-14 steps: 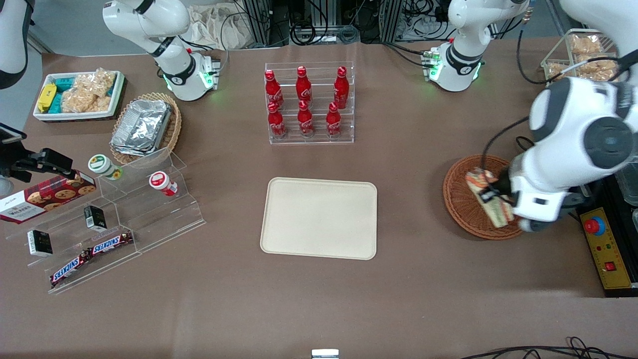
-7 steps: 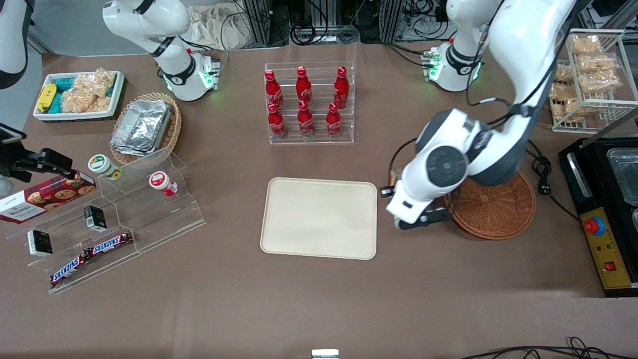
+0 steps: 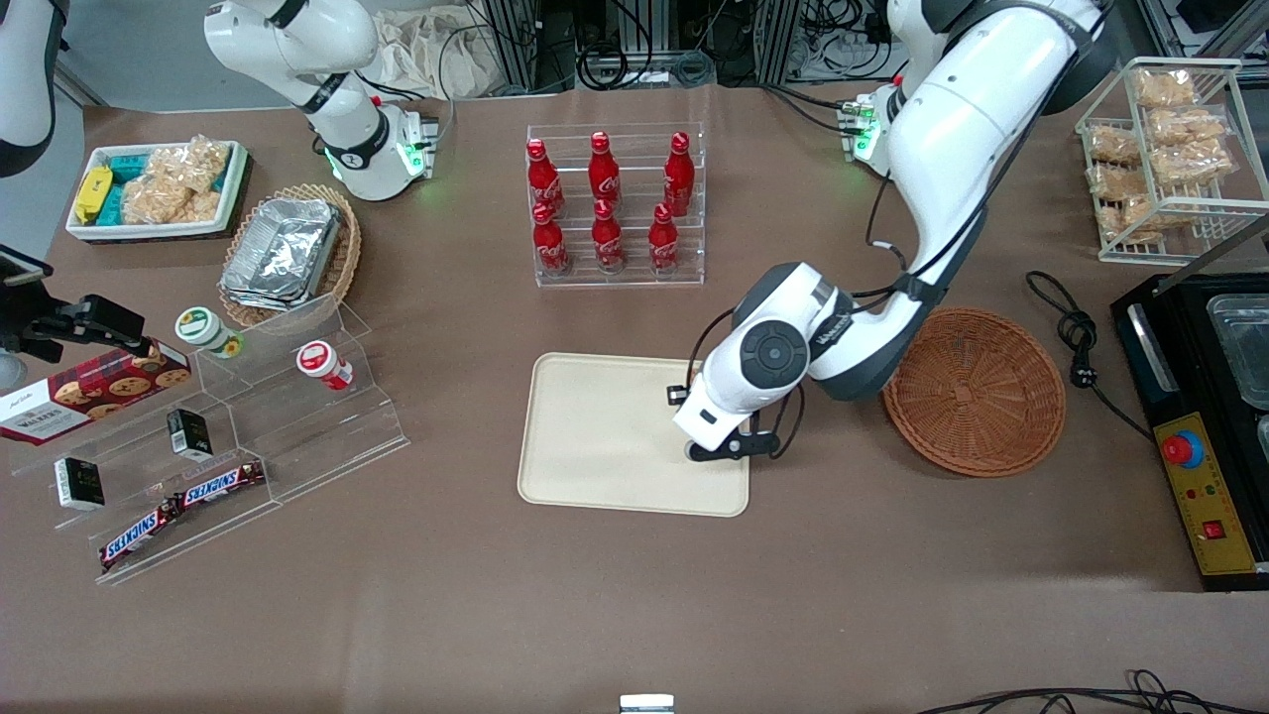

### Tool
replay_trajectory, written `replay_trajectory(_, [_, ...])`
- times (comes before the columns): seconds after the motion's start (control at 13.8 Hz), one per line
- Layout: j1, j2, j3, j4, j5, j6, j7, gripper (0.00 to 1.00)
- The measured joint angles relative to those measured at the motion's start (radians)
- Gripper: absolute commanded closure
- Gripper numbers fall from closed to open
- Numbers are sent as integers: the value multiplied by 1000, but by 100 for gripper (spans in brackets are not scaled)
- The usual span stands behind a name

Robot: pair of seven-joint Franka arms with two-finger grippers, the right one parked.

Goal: Place sandwich from basket to tray
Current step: 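Carry the sandwich with the left gripper over the cream tray, then lower the sandwich onto the tray and open the left gripper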

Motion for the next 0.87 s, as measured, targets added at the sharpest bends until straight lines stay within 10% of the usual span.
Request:
replay_trajectory(0.22, [-2, 43, 6, 1, 89, 18, -1, 86])
replay_trajectory(0.36, [0, 50, 6, 6, 96, 19, -1, 2])
replay_trajectory(0.87, [25, 4, 7, 51, 101, -13, -1, 0])
